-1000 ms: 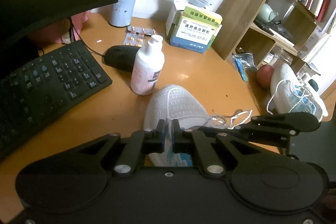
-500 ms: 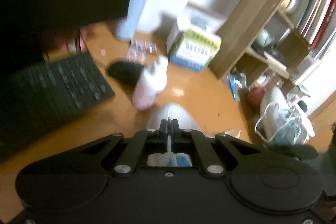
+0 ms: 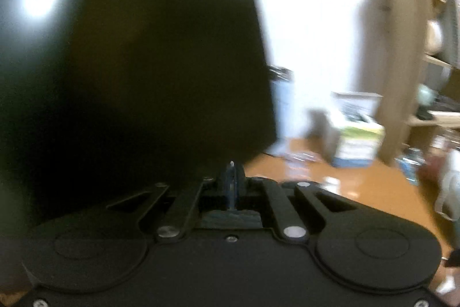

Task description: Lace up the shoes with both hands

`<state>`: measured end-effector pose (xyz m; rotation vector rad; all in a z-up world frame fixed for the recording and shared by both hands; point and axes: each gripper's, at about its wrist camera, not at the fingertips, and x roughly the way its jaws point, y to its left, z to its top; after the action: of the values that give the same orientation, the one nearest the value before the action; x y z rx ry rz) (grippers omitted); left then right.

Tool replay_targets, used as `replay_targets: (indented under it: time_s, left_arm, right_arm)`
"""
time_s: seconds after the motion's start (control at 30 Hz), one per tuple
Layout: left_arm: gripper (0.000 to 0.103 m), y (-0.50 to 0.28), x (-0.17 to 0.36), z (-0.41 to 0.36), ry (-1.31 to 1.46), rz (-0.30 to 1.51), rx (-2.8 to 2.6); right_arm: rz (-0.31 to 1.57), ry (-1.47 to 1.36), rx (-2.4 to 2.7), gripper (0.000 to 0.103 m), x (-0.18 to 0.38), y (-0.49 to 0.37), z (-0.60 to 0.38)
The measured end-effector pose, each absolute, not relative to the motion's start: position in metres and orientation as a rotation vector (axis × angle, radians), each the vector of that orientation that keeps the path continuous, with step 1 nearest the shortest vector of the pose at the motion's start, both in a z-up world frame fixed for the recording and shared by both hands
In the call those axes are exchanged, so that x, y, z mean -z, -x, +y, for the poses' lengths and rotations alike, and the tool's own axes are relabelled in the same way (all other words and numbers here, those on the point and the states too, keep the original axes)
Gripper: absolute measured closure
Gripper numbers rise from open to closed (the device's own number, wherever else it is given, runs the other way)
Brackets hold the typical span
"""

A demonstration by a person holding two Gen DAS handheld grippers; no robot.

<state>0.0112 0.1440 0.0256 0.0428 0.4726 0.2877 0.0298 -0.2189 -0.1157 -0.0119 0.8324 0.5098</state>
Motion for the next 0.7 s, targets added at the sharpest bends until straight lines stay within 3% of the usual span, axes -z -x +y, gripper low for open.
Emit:
replay_targets:
  time_s: [0.27, 0.7]
  left_arm:
    - [0.103, 0.024, -0.042, 0.191, -0.117, 0.451, -0.52]
    - [0.103, 0.035, -0.024, 0.156, -0.101, 0.508, -0.381]
  right_arm:
    - [0.821, 0.11, -0.534, 0.084, 0.133, -0.051, -0.202]
    - [0.89, 0.285, -0.574, 0.084, 0.154, -0.091, -0.154]
